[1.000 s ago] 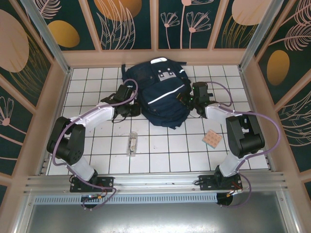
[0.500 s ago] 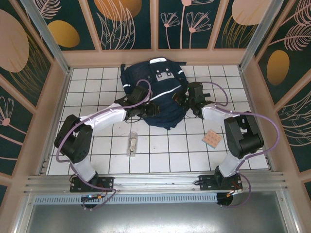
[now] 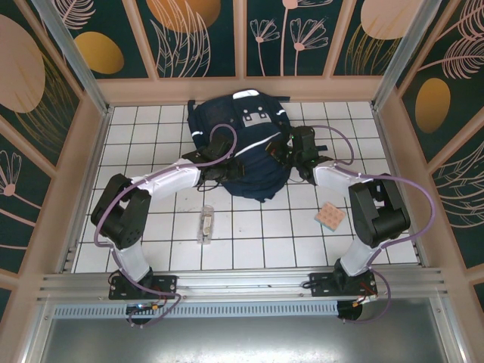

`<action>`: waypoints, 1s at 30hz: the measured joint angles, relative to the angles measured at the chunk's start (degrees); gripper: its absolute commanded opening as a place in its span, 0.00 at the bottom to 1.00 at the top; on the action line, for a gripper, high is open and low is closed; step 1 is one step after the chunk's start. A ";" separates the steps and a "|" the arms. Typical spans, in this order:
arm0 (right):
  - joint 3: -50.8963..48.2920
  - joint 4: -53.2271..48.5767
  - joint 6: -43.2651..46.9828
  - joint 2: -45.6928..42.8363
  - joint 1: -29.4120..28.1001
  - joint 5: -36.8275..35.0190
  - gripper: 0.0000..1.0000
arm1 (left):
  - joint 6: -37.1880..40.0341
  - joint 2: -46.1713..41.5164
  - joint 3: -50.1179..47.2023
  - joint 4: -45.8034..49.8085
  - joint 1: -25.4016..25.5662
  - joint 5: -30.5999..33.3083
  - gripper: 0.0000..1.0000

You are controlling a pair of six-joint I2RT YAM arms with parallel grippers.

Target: Pack books, pencil case, and school supplies into a backpack

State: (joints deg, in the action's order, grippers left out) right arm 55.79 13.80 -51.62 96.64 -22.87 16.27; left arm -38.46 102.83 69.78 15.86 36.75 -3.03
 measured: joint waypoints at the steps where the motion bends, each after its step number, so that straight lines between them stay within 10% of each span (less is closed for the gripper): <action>1: 0.00 0.17 -0.15 0.00 0.00 0.13 0.00 | -0.02 0.46 0.02 -0.28 0.00 0.09 0.37; 9: -0.02 1.16 -1.27 0.00 -0.07 0.74 0.00 | -0.26 6.14 1.49 -1.79 0.02 0.33 0.30; 15: -0.04 2.49 -1.29 0.00 0.00 0.70 0.00 | -0.04 7.39 2.23 -1.18 0.00 0.81 0.00; 30: -0.04 2.27 0.26 0.00 0.39 1.88 0.00 | 9.55 5.01 6.21 8.98 -0.61 3.45 0.00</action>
State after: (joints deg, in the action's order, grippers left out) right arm 55.75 16.08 -51.35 96.64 -22.48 18.15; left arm -28.91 107.83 75.99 24.84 36.14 0.43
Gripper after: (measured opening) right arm 0.058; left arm 0.053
